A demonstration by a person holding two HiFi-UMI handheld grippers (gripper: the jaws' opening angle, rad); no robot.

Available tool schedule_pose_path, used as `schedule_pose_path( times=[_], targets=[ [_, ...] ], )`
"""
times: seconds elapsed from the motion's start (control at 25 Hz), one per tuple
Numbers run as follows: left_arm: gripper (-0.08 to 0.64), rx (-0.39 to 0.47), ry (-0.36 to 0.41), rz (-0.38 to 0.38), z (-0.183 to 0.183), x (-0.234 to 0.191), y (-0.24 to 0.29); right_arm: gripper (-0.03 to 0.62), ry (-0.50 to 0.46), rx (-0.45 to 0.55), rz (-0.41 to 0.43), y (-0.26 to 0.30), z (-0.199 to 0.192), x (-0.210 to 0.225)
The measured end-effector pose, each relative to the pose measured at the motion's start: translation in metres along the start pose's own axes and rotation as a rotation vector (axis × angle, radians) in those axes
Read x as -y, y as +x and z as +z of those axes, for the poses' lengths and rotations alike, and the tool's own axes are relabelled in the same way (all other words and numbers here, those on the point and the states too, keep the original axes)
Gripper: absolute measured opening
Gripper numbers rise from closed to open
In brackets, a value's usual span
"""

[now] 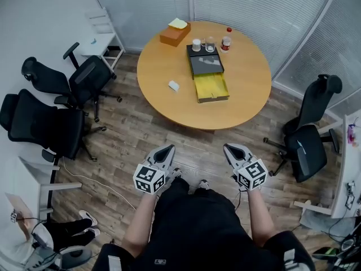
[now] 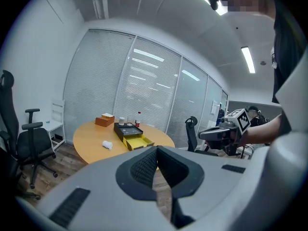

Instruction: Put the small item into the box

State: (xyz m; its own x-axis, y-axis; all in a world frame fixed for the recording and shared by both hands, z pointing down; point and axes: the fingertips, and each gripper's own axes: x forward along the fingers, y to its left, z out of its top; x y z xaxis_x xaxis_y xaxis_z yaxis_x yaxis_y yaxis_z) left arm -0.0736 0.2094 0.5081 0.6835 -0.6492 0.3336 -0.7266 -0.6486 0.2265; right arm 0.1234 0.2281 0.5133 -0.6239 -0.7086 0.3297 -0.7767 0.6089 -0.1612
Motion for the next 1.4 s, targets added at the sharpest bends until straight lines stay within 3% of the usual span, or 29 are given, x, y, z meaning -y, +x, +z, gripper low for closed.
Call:
schedule_pose_path(
  times=[0.92,1.4],
  targets=[
    [0.006,-0.013,-0.005,-0.059,0.002,-0.11,-0.017,0.005,0.026,0.013,-0.056,0.11,0.027,-0.039],
    [0.006,-0.022,-0.014,-0.066,0.008,-0.13,-0.007,0.005,0.015,-0.031,-0.067,0.129,0.023,-0.031]
  ],
)
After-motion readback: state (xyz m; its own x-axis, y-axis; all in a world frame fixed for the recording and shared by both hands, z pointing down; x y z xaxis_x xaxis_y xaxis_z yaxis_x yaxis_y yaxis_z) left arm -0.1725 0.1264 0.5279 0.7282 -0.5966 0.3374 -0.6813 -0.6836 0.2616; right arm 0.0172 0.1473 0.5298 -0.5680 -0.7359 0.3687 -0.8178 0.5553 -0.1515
